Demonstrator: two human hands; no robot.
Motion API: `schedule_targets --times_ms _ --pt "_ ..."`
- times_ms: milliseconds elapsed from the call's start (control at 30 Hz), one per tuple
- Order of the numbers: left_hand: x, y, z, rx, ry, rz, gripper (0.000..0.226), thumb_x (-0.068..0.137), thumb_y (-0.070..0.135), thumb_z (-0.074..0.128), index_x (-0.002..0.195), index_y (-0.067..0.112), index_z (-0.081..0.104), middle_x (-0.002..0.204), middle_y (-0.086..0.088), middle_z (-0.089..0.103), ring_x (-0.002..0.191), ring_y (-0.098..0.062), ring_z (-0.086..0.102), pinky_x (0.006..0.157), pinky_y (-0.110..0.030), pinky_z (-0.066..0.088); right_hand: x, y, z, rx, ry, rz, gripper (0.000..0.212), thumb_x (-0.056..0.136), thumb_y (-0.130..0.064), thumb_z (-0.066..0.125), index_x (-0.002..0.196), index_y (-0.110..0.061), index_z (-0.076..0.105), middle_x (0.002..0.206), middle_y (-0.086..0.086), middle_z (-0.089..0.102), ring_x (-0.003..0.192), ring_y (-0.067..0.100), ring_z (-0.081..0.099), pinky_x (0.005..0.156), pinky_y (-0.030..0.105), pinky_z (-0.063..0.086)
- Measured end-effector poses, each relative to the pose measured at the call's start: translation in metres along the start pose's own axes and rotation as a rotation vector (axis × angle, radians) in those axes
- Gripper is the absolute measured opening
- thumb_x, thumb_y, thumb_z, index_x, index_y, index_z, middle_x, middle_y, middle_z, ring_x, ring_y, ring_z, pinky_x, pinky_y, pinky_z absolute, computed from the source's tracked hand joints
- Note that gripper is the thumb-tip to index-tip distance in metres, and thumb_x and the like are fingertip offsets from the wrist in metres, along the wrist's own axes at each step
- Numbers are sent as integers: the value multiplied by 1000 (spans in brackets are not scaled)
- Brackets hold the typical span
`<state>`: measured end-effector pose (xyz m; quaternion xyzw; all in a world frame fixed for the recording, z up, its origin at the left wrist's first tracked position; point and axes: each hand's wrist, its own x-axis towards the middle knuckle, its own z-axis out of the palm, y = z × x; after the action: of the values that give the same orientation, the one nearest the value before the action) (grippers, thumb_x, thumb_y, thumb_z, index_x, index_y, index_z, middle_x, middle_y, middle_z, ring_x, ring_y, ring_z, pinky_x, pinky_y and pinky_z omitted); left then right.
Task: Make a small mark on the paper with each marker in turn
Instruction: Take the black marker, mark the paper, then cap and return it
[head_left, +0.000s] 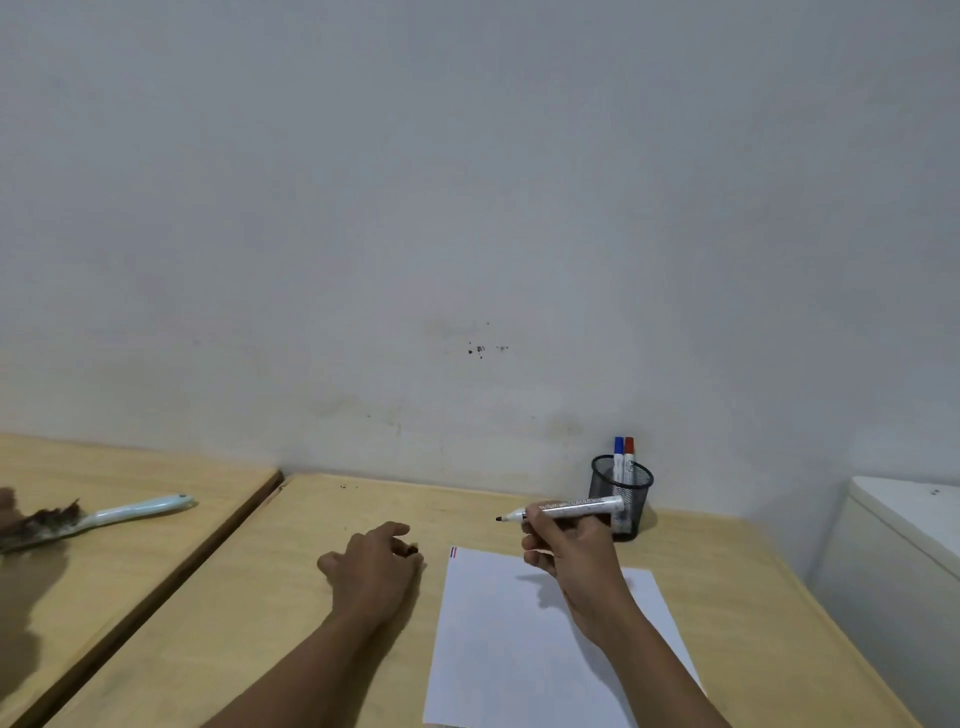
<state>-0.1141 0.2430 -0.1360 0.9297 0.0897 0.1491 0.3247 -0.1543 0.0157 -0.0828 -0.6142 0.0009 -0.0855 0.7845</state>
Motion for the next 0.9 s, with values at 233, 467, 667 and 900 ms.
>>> schedule_targets --times_ms 233,467,667,900 --pt "-38 2 2 200 76 458 27 80 56 58 101 39 59 104 21 58 100 -12 51 82 -37 24 22 34 21 -337 -65 -32 12 91 -10 67 80 -5 64 62 7 65 53 19 58 50 33 48" --pt "-57 8 2 410 -226 576 41 91 54 25 120 38 49 141 16 50 115 -17 40 83 -44 28 55 64 44 -426 -101 27 30 95 -29 65 79 -4 69 60 4 64 52 18 55 48 31 44" --pt "-56 0 7 361 -248 539 46 93 54 27 133 39 44 153 17 38 126 -14 32 87 -43 26 64 93 37 -618 -21 -73 39 94 -41 62 76 -7 71 63 5 73 55 14 67 61 41 57" --pt "-57 0 10 368 -241 527 47 91 55 28 133 40 45 151 18 40 126 -12 34 86 -43 27 63 95 38 -724 -53 -116 36 95 -41 62 79 -10 72 69 0 74 62 13 70 66 38 60"
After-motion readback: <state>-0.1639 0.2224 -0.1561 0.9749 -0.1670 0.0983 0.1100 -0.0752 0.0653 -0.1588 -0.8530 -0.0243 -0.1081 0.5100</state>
